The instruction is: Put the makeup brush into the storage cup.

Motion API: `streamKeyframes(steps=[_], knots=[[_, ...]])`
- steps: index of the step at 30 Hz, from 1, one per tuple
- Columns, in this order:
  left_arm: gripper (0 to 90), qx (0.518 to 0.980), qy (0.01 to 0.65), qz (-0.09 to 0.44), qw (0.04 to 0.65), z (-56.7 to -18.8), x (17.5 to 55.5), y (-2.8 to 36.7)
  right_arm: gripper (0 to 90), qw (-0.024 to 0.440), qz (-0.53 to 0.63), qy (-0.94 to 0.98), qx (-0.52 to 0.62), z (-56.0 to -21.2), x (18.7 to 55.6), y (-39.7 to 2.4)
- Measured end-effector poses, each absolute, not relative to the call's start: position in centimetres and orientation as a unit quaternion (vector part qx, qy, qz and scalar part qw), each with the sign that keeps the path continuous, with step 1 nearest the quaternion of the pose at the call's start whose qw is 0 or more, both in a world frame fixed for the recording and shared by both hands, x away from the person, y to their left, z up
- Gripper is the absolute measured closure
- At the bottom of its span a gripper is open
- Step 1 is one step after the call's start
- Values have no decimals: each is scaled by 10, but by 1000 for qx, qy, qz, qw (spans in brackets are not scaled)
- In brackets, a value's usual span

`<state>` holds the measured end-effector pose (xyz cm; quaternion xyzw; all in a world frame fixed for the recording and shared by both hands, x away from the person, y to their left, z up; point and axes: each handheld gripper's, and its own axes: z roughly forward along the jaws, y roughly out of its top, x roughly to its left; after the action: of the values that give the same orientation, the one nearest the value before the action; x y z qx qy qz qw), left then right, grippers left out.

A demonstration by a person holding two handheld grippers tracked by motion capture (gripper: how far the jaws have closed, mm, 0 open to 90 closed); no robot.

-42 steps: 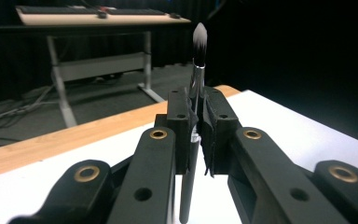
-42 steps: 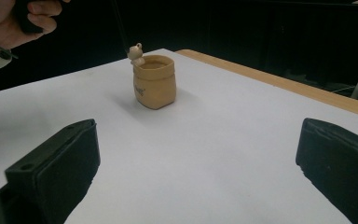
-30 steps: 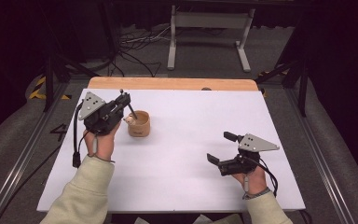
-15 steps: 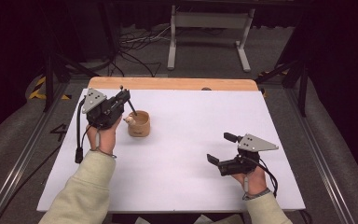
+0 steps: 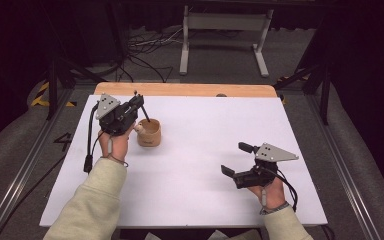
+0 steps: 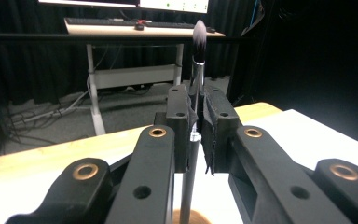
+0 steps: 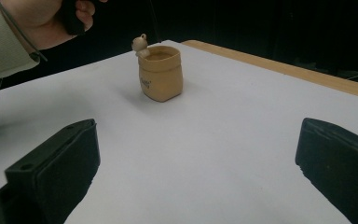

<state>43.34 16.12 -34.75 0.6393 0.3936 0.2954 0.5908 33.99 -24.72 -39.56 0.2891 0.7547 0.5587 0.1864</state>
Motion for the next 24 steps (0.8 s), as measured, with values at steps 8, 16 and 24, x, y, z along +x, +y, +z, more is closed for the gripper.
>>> streamKeyframes(steps=[8,16,24], knots=[[824,644,393,293,588,-354,438,157,0,185,560,754,290,-395,339,-248],[824,651,397,289,579,-364,442,155,0,180,563,752,291,-395,340,-248],[824,657,402,287,569,-371,445,155,0,179,561,755,289,-396,340,-246]])
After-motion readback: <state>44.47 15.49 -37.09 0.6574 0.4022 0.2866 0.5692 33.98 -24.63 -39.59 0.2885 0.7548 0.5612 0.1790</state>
